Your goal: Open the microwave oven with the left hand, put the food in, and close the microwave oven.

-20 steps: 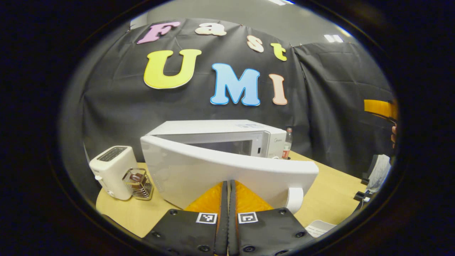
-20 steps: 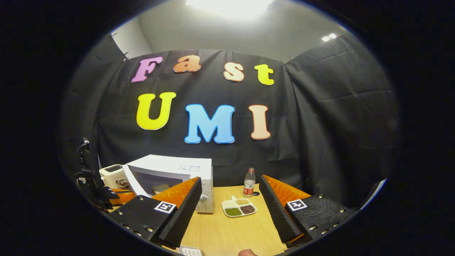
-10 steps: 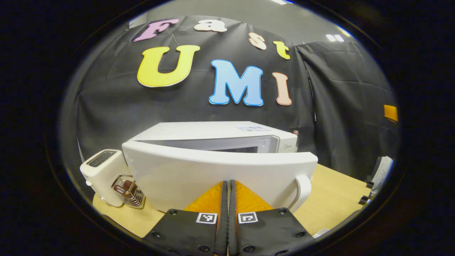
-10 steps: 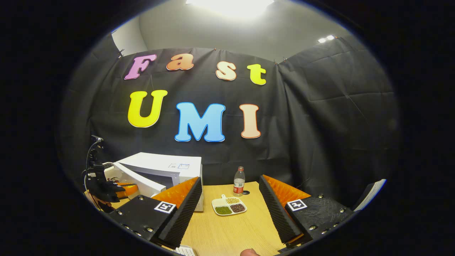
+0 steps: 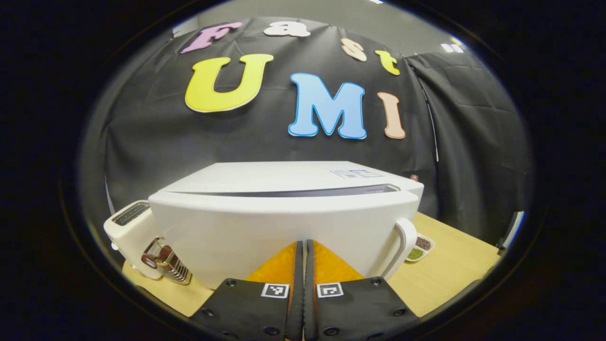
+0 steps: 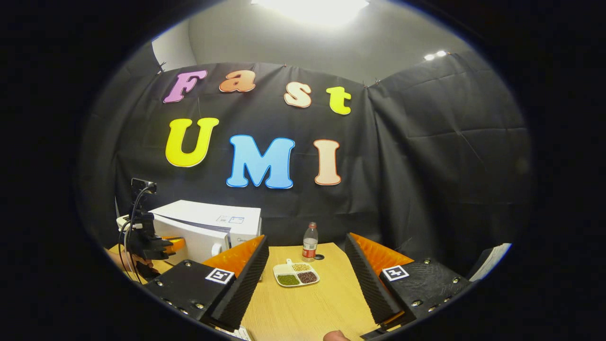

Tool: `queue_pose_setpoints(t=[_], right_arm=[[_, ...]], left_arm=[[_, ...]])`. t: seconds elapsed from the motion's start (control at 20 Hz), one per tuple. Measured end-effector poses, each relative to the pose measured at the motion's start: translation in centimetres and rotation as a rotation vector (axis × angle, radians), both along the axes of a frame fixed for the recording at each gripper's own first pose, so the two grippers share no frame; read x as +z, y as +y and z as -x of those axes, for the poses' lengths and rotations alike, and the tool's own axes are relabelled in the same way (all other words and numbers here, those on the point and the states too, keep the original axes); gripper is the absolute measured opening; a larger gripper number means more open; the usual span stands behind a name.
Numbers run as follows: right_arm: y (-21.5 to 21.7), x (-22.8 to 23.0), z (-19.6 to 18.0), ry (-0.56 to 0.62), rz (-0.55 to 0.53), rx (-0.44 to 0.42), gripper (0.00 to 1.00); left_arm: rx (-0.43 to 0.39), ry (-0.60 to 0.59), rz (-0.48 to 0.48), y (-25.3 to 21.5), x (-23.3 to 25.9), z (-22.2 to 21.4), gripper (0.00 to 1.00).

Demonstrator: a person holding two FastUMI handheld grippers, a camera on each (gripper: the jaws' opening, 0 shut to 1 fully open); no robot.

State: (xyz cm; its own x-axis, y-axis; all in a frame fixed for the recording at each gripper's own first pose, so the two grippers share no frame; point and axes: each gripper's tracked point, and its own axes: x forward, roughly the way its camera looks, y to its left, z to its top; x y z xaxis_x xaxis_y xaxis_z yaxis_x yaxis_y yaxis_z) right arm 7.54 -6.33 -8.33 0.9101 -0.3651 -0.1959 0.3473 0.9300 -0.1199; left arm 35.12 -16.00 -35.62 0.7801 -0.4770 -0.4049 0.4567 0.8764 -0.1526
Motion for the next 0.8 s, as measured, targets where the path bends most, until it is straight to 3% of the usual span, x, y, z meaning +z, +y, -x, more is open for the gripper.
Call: queue_pose_setpoints(t=[0.45, 0.65, 0.8], right_arm=[[-0.5, -1.1, 1.1, 0.019, -0.002, -0.018, 0.98], [1.2, -2.7, 1.1, 0.050, -0.037, 0.024, 0.98], [2.7, -2.6, 1.7, 0.044, -0.035, 0.081, 0.98]], left_arm=[[0.021, -0.020, -0.028, -1.0, -0.4, -1.2, 0.07], [0.018, -0.028, -0.033, -1.3, -0.5, -1.5, 0.07], [0.067, -0.007, -0.059, -1.8, -0.8, -2.0, 0.07]])
